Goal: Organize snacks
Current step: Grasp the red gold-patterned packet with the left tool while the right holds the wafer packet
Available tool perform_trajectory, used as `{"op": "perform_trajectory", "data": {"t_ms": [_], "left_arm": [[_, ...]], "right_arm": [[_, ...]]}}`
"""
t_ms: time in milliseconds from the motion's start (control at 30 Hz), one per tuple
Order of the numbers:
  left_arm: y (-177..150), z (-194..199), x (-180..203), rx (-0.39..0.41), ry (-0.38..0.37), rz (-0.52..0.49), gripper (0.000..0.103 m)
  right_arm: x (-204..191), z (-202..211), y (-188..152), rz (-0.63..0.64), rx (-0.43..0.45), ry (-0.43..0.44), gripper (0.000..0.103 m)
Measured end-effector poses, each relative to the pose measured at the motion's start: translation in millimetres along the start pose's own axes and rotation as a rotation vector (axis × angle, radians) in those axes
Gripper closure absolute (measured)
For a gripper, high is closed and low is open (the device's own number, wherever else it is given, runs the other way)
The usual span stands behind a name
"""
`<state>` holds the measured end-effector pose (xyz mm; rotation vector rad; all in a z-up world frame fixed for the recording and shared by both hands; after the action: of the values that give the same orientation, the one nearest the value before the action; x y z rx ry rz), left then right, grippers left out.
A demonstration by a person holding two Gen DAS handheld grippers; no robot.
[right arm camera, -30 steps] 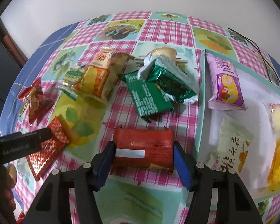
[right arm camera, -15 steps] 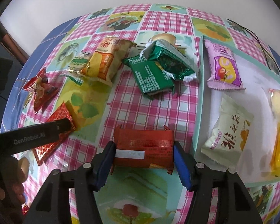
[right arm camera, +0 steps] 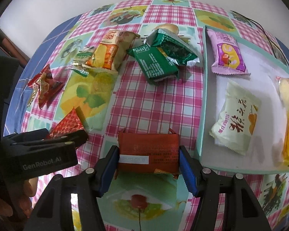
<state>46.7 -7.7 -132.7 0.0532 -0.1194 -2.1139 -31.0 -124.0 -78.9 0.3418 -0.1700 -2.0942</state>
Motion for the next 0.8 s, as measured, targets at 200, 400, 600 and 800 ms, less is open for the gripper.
{"op": "perform_trajectory", "data": {"t_ms": [200,400,600,800], "left_arm": [[-13,4,-7,0.002,0.004,-0.026,0.007],[-22,8,-5,0.007,0.002,-0.048,0.007],[-26,14,1,0.016,0.036,-0.105,0.007],[-29,22,8,0.023,0.057,-0.157,0.007]], "right_arm": [[6,2,-2,-0.028,-0.012,0.003,0.039],[9,3,-3,-0.035,-0.015,0.002,0.039],[8,3,-3,-0.037,-0.017,0.0,0.039],[10,5,-7,-0.043,-0.022,-0.002,0.039]]}}
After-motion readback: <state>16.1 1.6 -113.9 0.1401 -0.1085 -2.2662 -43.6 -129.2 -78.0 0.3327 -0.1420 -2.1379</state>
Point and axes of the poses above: each gripper's, at about its wrist camera, not at the fingertips, and z roughly against the way its jaws point, x to its right, y to its top, the point moved 2 cm from there along -z, roughly the way its jaws point, and after that the axes turned 9 degrees about -z, right-handed, at the moved point
